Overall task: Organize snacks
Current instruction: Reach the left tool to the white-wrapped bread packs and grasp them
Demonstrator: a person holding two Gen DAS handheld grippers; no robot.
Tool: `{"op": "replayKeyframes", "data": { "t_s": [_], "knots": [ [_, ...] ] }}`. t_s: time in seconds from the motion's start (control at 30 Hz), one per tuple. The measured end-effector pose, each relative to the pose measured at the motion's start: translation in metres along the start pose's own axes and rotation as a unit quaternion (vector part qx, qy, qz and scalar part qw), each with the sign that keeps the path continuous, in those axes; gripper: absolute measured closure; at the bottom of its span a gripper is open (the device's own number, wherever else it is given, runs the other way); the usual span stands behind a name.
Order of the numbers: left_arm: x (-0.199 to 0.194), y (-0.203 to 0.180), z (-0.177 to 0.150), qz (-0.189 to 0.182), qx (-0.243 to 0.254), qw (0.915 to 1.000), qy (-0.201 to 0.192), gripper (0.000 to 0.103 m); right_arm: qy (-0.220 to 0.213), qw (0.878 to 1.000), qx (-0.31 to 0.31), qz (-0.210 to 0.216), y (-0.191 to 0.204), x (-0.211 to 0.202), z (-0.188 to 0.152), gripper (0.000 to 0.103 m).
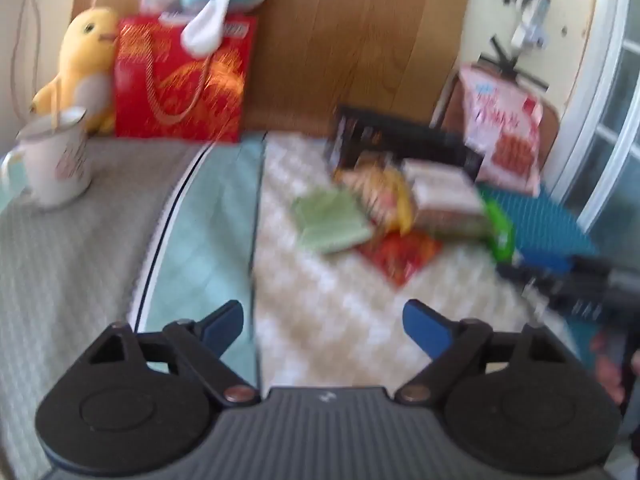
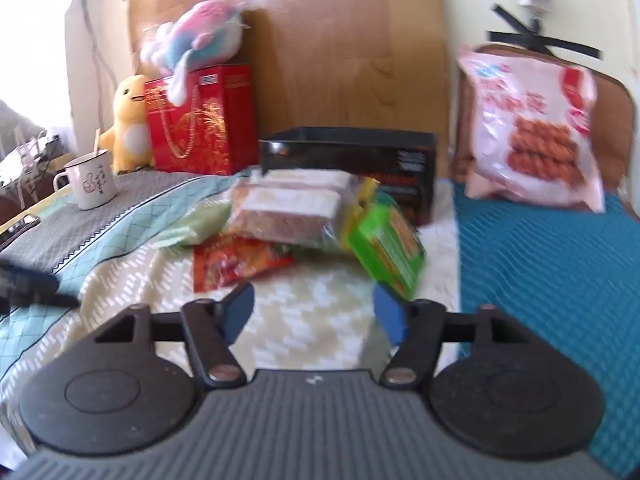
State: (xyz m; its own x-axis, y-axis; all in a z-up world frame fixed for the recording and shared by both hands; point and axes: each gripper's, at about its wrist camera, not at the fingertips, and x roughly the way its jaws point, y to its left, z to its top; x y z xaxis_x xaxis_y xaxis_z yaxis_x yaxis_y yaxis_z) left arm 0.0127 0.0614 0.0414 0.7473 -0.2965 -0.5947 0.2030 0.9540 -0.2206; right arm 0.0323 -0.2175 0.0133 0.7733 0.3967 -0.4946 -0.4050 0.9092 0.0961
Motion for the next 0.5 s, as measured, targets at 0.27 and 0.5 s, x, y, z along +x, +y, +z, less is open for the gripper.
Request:
{"op": "replayKeyframes", "data": {
  "t_s": [0.27, 0.5],
  "knots": [
    [0.072, -0.04, 0.066, -0.068, 0.021, 0.9974, -0.003, 0.015, 0.001, 0.999, 0.006, -0.054, -0.031, 0.026, 0.014, 0.045],
    [0.11, -0.052, 0.076, -0.099, 0.027, 0.9939, 0.041, 0.04, -0.013, 0.998, -0.064, -0.004, -0.014, 0.024, 0.019, 0.044]
  ]
}}
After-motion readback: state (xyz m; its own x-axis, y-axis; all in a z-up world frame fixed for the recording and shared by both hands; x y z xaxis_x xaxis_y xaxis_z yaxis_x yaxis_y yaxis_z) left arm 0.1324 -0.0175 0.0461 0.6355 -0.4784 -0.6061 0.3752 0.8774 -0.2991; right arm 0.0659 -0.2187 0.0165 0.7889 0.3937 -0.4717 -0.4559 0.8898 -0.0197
